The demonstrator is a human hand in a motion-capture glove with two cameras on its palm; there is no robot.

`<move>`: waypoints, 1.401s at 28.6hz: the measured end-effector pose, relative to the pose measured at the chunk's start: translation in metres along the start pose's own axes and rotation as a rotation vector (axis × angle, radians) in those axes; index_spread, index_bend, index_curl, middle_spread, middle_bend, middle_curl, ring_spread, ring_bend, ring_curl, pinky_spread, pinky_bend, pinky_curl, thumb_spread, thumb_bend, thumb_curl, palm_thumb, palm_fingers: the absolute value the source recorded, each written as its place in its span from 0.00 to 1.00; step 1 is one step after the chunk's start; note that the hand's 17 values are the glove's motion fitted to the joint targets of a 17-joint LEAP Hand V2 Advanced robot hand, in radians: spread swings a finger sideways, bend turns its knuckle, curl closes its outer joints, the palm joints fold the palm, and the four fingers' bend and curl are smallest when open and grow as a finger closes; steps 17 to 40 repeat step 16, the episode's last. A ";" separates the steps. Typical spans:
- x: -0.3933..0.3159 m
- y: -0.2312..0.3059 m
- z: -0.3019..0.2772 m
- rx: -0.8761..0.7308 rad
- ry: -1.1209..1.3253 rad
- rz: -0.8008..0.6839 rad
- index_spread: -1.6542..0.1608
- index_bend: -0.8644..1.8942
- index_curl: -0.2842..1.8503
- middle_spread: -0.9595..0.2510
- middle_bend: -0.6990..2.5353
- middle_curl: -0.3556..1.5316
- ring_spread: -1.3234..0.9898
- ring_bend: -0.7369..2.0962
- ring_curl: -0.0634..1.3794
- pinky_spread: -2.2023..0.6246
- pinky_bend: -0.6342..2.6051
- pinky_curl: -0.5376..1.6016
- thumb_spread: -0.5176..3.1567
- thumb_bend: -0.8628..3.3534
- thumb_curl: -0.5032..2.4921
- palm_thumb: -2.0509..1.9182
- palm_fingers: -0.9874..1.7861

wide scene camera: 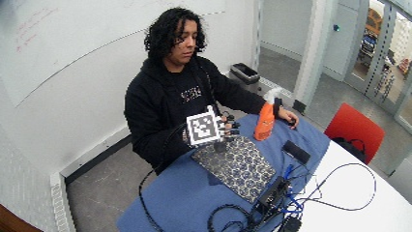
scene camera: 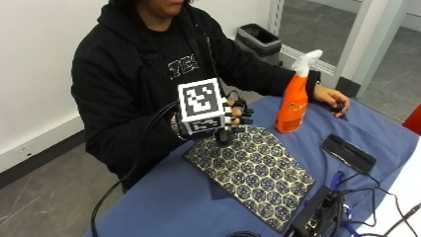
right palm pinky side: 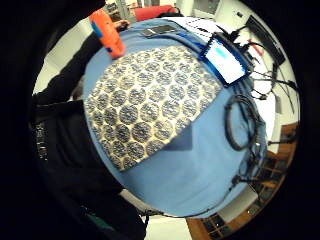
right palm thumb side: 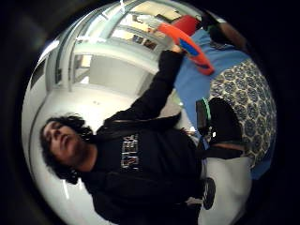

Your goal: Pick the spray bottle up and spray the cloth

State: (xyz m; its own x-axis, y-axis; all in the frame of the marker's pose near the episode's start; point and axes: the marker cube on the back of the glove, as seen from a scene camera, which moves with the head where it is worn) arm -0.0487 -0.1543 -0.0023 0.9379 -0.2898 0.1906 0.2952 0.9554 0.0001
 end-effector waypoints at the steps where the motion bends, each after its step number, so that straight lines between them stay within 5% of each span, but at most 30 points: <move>1: 0.000 0.005 0.002 -0.012 0.032 0.022 0.72 0.39 0.33 0.74 0.29 0.39 0.55 0.34 0.26 0.85 0.24 0.39 0.46 0.20 0.34 0.74 0.51; 40: 0.009 0.024 0.025 -0.101 0.068 0.137 0.71 0.40 0.33 0.71 0.27 0.38 0.55 0.33 0.26 0.85 0.24 0.37 0.48 0.20 0.33 0.74 0.50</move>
